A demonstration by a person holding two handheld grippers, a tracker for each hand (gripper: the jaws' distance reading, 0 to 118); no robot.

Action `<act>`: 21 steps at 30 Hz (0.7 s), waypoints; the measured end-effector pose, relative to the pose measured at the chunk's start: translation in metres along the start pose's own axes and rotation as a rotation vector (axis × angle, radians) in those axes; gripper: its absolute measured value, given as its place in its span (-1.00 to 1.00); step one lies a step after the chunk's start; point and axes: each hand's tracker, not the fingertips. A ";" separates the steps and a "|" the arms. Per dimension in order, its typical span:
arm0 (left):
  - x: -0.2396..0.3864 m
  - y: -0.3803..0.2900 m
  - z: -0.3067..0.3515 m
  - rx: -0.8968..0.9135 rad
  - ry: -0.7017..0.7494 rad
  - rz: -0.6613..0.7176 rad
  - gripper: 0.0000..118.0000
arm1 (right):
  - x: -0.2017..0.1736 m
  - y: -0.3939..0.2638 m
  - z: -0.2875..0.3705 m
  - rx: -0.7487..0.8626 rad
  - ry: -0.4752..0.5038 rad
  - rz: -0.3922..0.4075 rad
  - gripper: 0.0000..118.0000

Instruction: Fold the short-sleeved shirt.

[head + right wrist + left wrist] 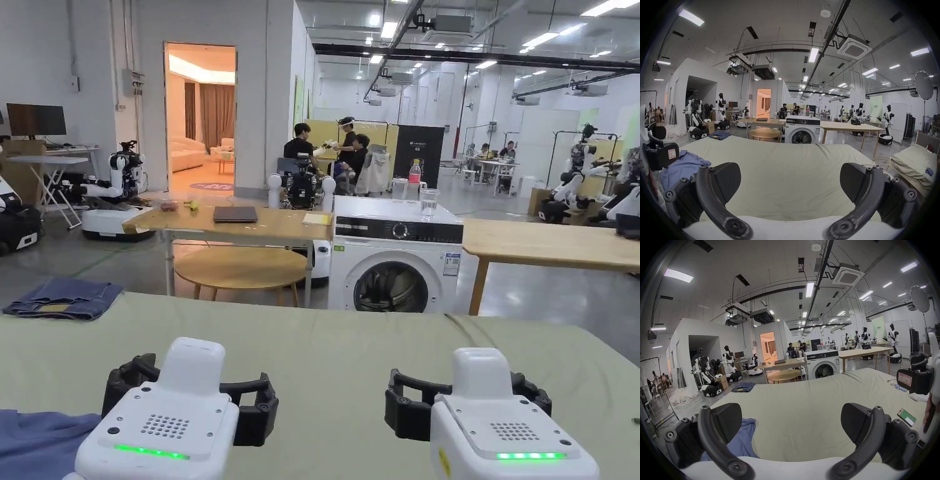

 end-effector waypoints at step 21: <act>-0.003 0.003 0.001 0.001 -0.019 0.014 1.00 | 0.005 0.004 0.001 0.016 0.013 -0.039 1.00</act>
